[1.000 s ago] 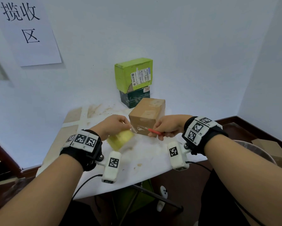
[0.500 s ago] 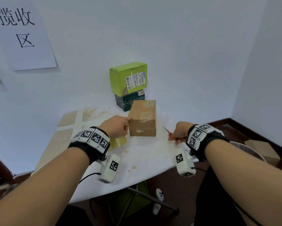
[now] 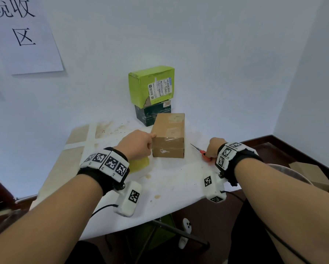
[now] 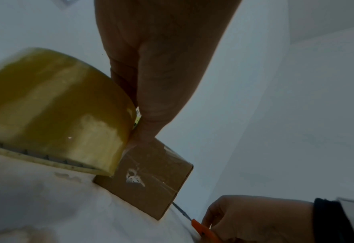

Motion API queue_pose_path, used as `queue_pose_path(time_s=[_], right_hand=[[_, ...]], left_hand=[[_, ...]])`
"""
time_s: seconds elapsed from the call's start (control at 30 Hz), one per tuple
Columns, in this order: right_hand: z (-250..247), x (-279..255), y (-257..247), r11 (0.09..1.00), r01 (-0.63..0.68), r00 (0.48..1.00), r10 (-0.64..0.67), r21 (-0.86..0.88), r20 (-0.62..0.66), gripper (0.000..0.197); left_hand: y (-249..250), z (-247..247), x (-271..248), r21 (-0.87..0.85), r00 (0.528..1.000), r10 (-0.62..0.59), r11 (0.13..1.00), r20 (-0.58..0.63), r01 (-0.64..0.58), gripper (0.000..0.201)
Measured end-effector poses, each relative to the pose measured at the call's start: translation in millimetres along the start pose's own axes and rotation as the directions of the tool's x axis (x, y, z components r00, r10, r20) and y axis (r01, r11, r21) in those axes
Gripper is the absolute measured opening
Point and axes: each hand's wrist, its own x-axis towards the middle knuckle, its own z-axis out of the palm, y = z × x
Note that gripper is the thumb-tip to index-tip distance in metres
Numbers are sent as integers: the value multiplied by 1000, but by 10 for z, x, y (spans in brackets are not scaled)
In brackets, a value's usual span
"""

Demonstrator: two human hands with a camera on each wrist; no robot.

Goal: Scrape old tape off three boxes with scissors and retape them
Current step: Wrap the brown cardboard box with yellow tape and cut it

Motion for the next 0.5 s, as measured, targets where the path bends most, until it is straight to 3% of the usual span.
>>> queue_pose_path(time_s=[0.07,0.13,0.3,0.43,0.5], right_hand=[[10,25,6,997,16,1000,-16,-82,4,27],[40,98,22,998,11,1000,-10,-59,3,17],[13,154,-25,1000,28,993,-27,-3,117,36],[-111,90,-5,952,11,940,-114,305,323,26],[-129,108,14,882,22,960,-150,471,236,19]], left_hand=[[-10,13,19,-19,1000,-3,1000,-11,3,19],[-12,11,30,-35,1000,-3,999,-15,3,16],[-18,8,35,-65,1000,-14,998,-25,12,16],[-18,-9,21,-86,1000,-10,996,-25,8,17],[-19,-9,19,-92,1000,-6,996,-26,3,17]])
